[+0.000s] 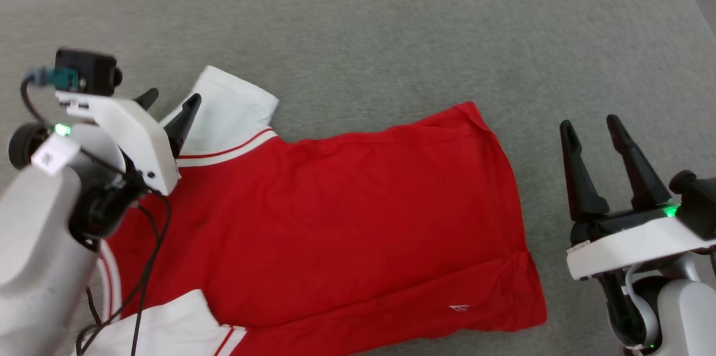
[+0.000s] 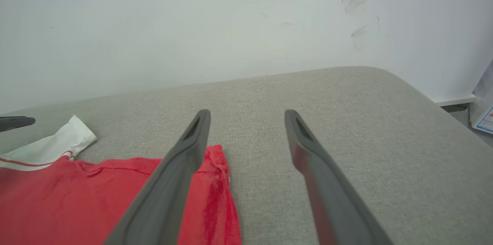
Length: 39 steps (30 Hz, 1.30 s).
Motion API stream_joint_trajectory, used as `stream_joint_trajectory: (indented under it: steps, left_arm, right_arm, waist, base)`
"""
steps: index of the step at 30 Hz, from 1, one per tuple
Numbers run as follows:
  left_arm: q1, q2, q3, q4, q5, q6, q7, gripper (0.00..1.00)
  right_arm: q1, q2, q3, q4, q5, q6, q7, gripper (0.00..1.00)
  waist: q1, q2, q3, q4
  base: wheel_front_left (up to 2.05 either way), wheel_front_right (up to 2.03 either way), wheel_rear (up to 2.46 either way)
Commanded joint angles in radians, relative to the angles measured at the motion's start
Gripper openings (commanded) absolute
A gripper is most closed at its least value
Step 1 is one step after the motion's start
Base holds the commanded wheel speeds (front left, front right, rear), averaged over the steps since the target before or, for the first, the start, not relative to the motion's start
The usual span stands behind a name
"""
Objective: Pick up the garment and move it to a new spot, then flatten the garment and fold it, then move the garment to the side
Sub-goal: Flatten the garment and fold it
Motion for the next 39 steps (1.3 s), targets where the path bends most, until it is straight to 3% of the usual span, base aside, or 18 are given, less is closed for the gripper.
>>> stream_joint_trajectory:
  steps: [1,8,16,19,20,22,29,35,39]
  left_arm:
    - [-0.028,0.011,-0.009,0.012,-0.010,-0.015,0.037,1.00]
    - [-0.158,0.086,-0.045,0.055,-0.046,-0.062,0.286,1.00]
    - [-0.201,0.121,-0.102,0.120,-0.089,-0.032,0.570,1.00]
    - [-0.179,0.113,-0.124,0.130,-0.109,-0.007,0.650,0.12]
    - [-0.170,0.107,-0.122,0.133,-0.118,0.002,0.658,0.00]
    - [-0.146,0.100,-0.124,0.140,-0.132,0.014,0.676,0.00]
    - [-0.158,0.108,-0.096,0.124,-0.108,0.025,0.587,0.00]
    - [-0.229,0.074,-0.085,0.066,-0.076,-0.003,0.469,0.00]
    - [-0.251,0.039,-0.096,0.041,-0.061,-0.012,0.431,0.00]
  right_arm:
    - [-0.018,0.012,0.006,0.010,0.011,0.000,-0.007,1.00]
    - [-0.037,0.030,0.035,0.076,0.045,0.000,-0.043,1.00]
    - [-0.058,0.038,0.063,0.144,0.094,0.000,-0.074,1.00]
    - [-0.066,0.039,0.071,0.166,0.112,0.000,-0.072,1.00]
    - [-0.070,0.039,0.075,0.173,0.118,0.000,-0.070,1.00]
    - [-0.079,0.039,0.084,0.187,0.140,0.000,-0.060,1.00]
    - [-0.128,-0.013,0.105,0.207,0.177,0.000,0.020,1.00]
    - [-0.241,-0.131,0.157,0.247,0.252,0.000,0.344,1.00]
    - [-0.290,-0.176,0.154,0.260,0.279,0.000,0.470,1.00]
  waist:
    - [-0.0002,0.0000,0.045,-0.048]
    - [-0.0002,0.0000,0.090,-0.107]
    - [-0.0002,0.0000,0.130,-0.153]
    - [-0.0002,0.0000,0.138,-0.162]
    - [-0.0002,0.0000,0.140,-0.165]
    - [-0.0002,0.0000,0.142,-0.169]
    - [-0.0002,0.0000,0.130,-0.150]
    - [-0.0002,0.0000,0.102,-0.050]
    - [-0.0002,0.0000,0.095,0.012]
  base:
    - [0.00,0.00,0.00]
    - [0.00,0.00,0.00]
    - [0.00,0.00,0.00]
    - [0.00,0.00,0.00]
    - [0.00,0.00,0.00]
    - [0.00,0.00,0.00]
    - [0.00,0.00,0.00]
    - [0.00,0.00,0.00]
    - [0.00,0.00,0.00]
